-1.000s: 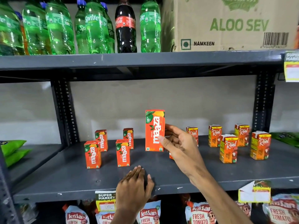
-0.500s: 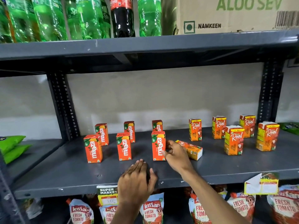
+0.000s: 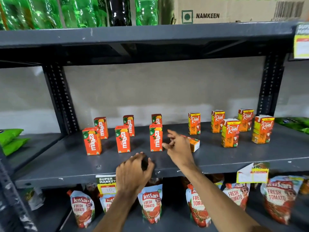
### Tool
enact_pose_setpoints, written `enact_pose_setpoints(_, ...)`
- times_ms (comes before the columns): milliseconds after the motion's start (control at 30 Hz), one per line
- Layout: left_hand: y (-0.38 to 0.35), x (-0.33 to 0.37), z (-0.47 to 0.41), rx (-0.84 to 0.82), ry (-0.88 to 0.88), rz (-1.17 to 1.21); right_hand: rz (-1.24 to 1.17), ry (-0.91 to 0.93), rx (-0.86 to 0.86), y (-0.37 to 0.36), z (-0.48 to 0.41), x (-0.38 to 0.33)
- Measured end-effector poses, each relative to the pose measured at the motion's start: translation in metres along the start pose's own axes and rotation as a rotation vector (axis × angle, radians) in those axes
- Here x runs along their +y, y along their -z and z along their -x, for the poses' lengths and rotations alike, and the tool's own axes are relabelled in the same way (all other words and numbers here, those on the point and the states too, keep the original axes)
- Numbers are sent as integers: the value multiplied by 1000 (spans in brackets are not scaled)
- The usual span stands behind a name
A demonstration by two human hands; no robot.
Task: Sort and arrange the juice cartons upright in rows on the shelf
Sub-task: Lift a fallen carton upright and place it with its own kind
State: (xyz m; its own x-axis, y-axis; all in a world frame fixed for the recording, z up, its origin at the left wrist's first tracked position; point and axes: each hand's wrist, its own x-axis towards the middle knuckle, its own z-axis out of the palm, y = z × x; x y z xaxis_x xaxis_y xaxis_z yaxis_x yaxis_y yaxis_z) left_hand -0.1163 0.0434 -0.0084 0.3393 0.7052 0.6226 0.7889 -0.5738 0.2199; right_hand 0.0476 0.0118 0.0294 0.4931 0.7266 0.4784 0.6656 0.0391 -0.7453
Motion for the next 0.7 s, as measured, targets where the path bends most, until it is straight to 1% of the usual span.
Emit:
enact_pose_setpoints(67,1,5,3,39,-26,57,80,35,69,17,-1,5)
enact_pose_setpoints(167,-2,27,4,80,-132,97,238,60,129,45,-12,18)
enact_pose_setpoints(233,-3,50,-3,122,-176,127,364,45,135,57,-17,27)
enact_pose_setpoints(300,-5,71,-10,130,-223,134,417,13,110,64,-21,35)
enact_pose_setpoints(367,-13,89,-15,115,-273,110,402,-34,58,69,-22,45)
enact_pose_setpoints(467,-28,101,-15,2,-255,67,363,-83,-32,66,-23,61)
enact_pose_setpoints(533,-38,100,-14,-19,-264,8,331,-80,-63,61,-24,69)
enact_pose_setpoints(700,-42,98,-15,-61,-273,-36,199,-81,-27,58,-25,76)
